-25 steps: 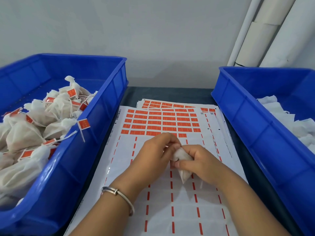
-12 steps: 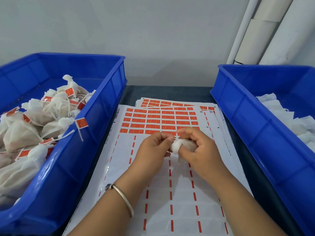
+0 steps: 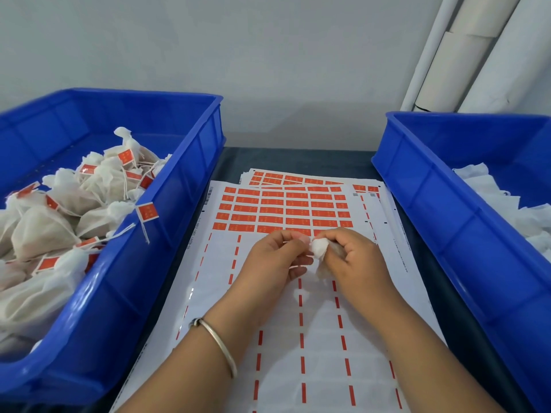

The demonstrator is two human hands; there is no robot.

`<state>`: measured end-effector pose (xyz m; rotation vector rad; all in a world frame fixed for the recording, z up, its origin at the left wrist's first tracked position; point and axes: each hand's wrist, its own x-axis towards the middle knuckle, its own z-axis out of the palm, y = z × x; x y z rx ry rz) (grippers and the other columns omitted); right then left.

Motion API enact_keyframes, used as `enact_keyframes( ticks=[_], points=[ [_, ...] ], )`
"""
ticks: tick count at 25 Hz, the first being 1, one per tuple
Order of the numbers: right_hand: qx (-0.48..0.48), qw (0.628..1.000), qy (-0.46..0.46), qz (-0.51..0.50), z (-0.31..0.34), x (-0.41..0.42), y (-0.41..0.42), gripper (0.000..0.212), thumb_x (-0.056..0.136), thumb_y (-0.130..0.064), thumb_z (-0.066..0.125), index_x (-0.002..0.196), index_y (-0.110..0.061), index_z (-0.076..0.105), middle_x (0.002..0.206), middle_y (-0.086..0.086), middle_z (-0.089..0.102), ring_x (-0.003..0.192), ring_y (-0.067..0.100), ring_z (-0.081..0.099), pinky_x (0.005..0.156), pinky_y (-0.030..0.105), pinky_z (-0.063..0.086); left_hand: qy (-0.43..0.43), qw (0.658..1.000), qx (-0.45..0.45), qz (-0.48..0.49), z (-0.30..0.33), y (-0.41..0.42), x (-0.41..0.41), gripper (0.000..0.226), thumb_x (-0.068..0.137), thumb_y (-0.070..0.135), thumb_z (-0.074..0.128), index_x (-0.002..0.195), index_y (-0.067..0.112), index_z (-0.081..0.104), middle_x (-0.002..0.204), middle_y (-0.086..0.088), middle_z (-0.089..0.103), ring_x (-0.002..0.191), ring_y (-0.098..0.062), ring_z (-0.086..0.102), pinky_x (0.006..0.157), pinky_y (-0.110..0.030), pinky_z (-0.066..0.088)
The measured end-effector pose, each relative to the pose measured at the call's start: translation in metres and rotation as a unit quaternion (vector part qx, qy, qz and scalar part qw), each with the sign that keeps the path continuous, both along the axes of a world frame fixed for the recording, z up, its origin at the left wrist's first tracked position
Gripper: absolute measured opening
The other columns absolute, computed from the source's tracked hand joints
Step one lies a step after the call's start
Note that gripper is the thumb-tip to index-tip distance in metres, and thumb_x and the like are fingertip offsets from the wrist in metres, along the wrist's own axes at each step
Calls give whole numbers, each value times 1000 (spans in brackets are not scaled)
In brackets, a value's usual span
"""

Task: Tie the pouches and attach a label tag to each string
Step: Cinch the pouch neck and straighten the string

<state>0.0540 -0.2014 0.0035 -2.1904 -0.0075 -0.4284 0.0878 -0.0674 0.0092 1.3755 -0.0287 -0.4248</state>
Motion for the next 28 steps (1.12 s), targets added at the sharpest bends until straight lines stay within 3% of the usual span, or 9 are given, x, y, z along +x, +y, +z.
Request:
enact_keyframes(
  ticks=[5,10,12,14,16,19,21,25,28],
  points=[
    [21,998,35,-40,2,1,0,7,87,-28,64,88,-31,57,80,-29,52,76,-3,53,63,3,34,-97,992,58,-55,0,0,-2,35,79,14,72,104,34,57,81,13,69,83,-7,67,73,-18,54],
    [131,983,129,-1,6,0,7,6,91,-37,55,87,-40,56,90,-31,56,85,-7,56,58,-2,39,-125,990,60,11,1,3,1,22,86,22,63,100,35,53,80,24,68,79,7,63,60,-7,49],
    [220,959,176,24,6,0,9,7,91,-36,56,92,-36,63,95,-24,64,94,0,59,69,5,46,-126,990,62,31,1,3,2,19,87,21,61,99,35,53,82,19,68,79,4,65,62,-8,50],
    [333,916,219,38,5,1,7,14,91,-29,58,100,-26,68,102,-11,69,102,11,61,89,22,49,-130,988,83,32,0,2,1,17,89,22,60,96,35,53,87,17,66,81,0,64,65,-9,51],
    [431,866,246,61,7,0,2,20,90,-23,59,107,-21,68,107,-1,69,100,16,61,90,32,49,-142,982,124,30,0,0,0,13,89,24,60,90,34,53,87,18,64,80,0,63,63,-6,50],
    [504,817,263,100,8,-1,-1,26,79,-23,64,104,-22,71,103,6,67,85,15,59,76,32,49,-197,960,196,48,-1,-2,-2,14,88,23,61,81,34,55,79,19,62,76,4,61,59,-2,45],
    [505,815,264,107,7,0,-2,23,71,-25,66,91,-20,75,95,6,64,79,15,57,72,31,49,-248,941,223,54,-1,-1,-2,24,88,19,62,77,39,55,76,25,59,77,13,56,61,2,41],
    [490,829,238,124,5,3,-3,26,72,-30,65,94,-24,77,105,0,71,94,14,66,86,30,49,-359,891,276,24,-4,3,-5,27,89,16,60,102,40,65,84,45,46,88,28,44,68,3,38],
    [494,831,226,121,3,4,-5,30,70,-31,66,97,-23,76,113,3,70,109,18,64,97,36,48,-424,852,306,18,-6,5,-7,28,86,26,65,114,31,67,96,44,46,95,29,39,75,5,33]
  ],
)
